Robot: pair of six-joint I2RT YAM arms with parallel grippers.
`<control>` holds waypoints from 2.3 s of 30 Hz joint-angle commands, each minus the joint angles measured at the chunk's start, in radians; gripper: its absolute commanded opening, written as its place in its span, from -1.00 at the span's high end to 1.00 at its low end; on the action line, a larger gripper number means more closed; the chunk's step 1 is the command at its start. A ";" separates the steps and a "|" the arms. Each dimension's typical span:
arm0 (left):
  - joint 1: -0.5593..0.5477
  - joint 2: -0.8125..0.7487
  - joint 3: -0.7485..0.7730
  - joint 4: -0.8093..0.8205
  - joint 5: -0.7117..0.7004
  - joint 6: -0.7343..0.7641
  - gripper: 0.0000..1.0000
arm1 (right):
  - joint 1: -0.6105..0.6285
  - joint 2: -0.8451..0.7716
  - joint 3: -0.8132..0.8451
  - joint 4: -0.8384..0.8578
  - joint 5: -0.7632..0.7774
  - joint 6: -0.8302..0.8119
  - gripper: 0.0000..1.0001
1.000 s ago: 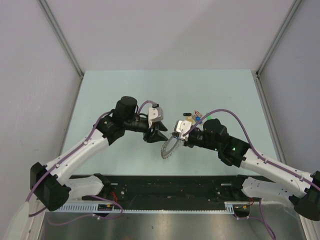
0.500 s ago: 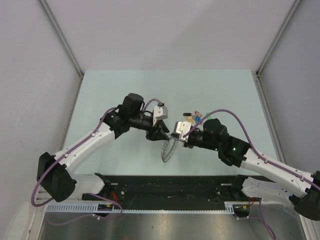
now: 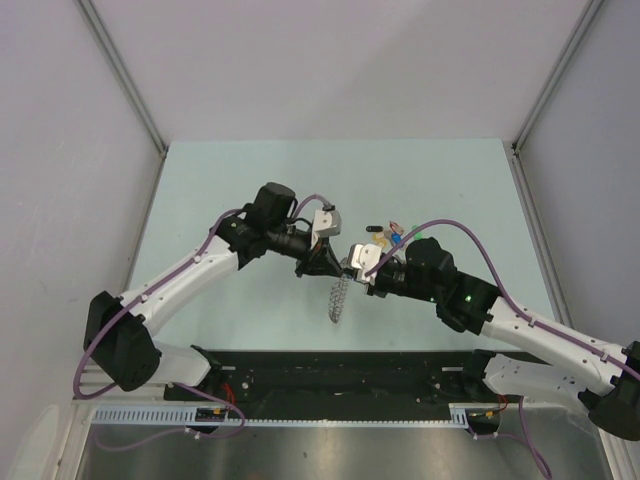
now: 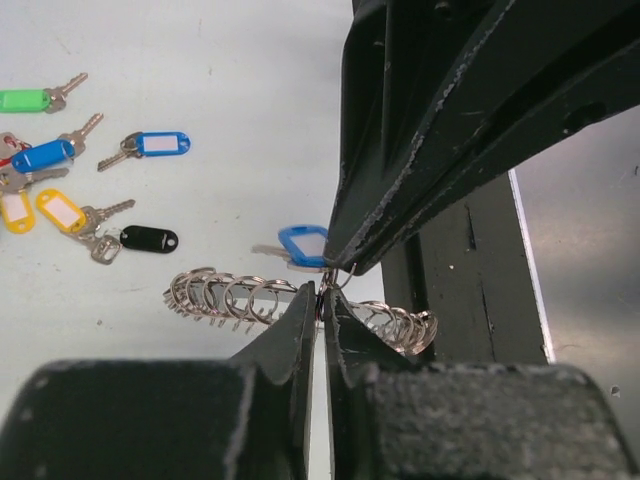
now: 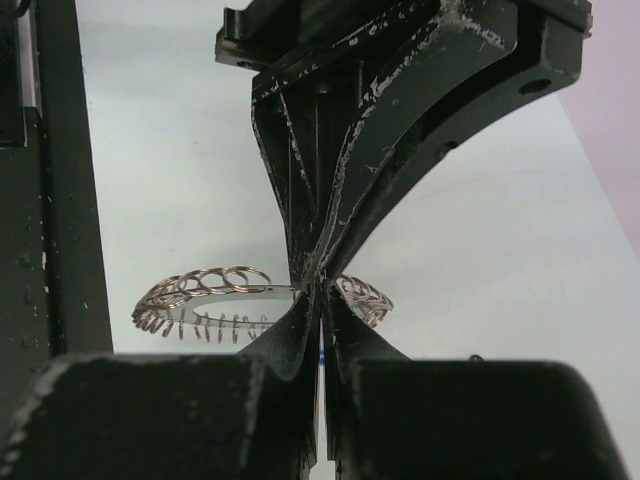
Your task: Put the keys on the keyring
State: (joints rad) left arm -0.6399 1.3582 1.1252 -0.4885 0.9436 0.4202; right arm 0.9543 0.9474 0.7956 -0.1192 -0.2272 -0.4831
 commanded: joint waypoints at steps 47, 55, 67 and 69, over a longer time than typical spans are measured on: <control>0.029 -0.366 -0.283 0.679 -0.384 -0.649 0.99 | 0.067 -0.012 -0.065 0.162 0.108 0.163 1.00; -0.006 -0.376 -0.323 0.746 -0.434 -0.682 0.99 | 0.074 0.025 -0.067 0.213 0.054 0.179 1.00; -0.029 -0.392 -0.358 0.812 -0.462 -0.701 0.99 | 0.063 0.019 -0.067 0.196 0.103 0.181 1.00; -0.029 -0.401 -0.354 0.774 -0.471 -0.677 0.87 | 0.057 0.008 -0.067 0.184 0.114 0.167 1.00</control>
State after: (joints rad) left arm -0.6685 1.0073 0.7479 0.1860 0.5228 -0.2802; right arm 1.0088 0.9733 0.7368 0.0959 -0.1051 -0.3145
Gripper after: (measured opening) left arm 0.013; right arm 0.009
